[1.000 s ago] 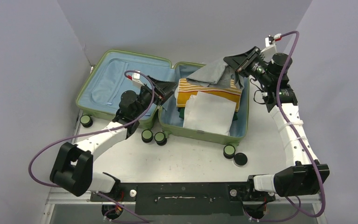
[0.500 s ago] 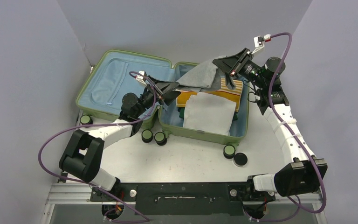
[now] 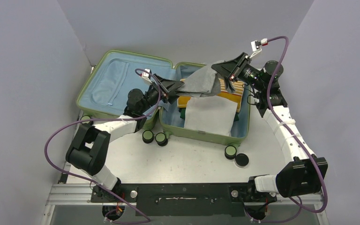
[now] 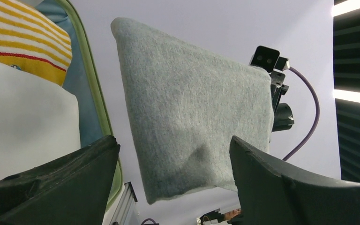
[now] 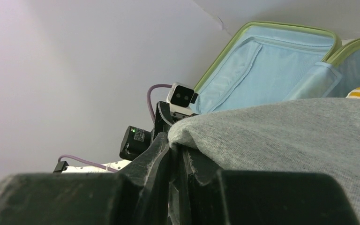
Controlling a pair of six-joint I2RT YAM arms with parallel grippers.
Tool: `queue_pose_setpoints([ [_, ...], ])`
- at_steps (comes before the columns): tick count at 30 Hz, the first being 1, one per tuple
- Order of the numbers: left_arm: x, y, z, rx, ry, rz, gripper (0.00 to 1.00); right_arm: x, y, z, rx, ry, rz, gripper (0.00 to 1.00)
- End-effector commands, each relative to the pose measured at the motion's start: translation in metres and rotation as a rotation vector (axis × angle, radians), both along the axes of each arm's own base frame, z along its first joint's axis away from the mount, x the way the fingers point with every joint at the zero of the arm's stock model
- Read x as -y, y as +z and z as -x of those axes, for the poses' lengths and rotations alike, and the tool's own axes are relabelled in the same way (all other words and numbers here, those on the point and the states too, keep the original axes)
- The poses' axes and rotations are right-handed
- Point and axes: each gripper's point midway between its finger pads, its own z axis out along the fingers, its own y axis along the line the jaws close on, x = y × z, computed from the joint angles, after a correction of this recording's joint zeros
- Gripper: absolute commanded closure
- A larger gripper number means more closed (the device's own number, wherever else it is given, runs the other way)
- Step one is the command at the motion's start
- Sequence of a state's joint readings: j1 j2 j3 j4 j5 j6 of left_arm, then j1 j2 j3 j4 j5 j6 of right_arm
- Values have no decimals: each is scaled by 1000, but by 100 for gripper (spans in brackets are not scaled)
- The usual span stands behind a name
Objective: Pack the luggage
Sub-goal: Place the clothes in the luggage.
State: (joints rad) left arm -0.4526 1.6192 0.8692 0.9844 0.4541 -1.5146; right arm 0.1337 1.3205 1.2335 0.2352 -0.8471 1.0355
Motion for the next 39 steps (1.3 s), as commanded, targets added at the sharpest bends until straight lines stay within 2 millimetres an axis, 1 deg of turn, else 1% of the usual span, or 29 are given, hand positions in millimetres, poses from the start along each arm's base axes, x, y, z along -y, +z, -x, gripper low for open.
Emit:
queue_pose_setpoints([
  [1, 5, 25, 5, 113, -16, 4, 21, -4, 27, 14, 135, 37, -13, 100],
  [2, 4, 24, 5, 115, -15, 10, 24, -4, 26, 13, 135, 34, -9, 100],
  [4, 4, 28, 5, 135, -18, 26, 38, -4, 23, 13, 130, 37, 1, 100],
  [8, 4, 34, 1, 157, -23, 32, 71, -4, 10, 6, 101, 29, 26, 100],
  [11, 2, 36, -9, 164, -4, 14, 96, 2, -10, -9, 51, -15, 68, 100],
  [12, 1, 37, -12, 168, 1, 4, 100, 4, -17, -15, 37, -30, 81, 100],
  [20, -2, 47, -49, 208, 119, -189, 100, 22, -51, -66, -51, -170, 178, 100],
  [21, -2, 52, -53, 229, 137, -201, 100, 25, -52, -71, -49, -181, 186, 100],
  [23, -3, 56, -63, 237, 166, -231, 100, 29, -49, -84, -29, -200, 202, 100],
  [24, -3, 63, -68, 257, 179, -235, 100, 30, -52, -93, -31, -207, 213, 100],
  [25, -1, 64, -74, 259, 186, -250, 100, 32, -53, -101, -30, -216, 224, 100],
  [27, 2, 71, -84, 275, 197, -261, 100, 36, -55, -114, -31, -229, 238, 100],
  [29, 5, 69, -91, 274, 196, -265, 100, 40, -60, -122, -44, -238, 247, 100],
  [30, 7, 65, -94, 266, 194, -270, 100, 42, -67, -125, -62, -242, 257, 100],
  [32, 8, 49, -96, 239, 187, -285, 100, 47, -86, -123, -110, -251, 274, 100],
  [34, 9, 27, -94, 207, 177, -308, 100, 54, -102, -118, -138, -267, 283, 100],
  [37, 10, -5, -89, 159, 162, -335, 100, 65, -134, -107, -212, -285, 288, 100],
  [39, 14, -26, -83, 131, 140, -356, 100, 68, -151, -103, -237, -287, 288, 100],
])
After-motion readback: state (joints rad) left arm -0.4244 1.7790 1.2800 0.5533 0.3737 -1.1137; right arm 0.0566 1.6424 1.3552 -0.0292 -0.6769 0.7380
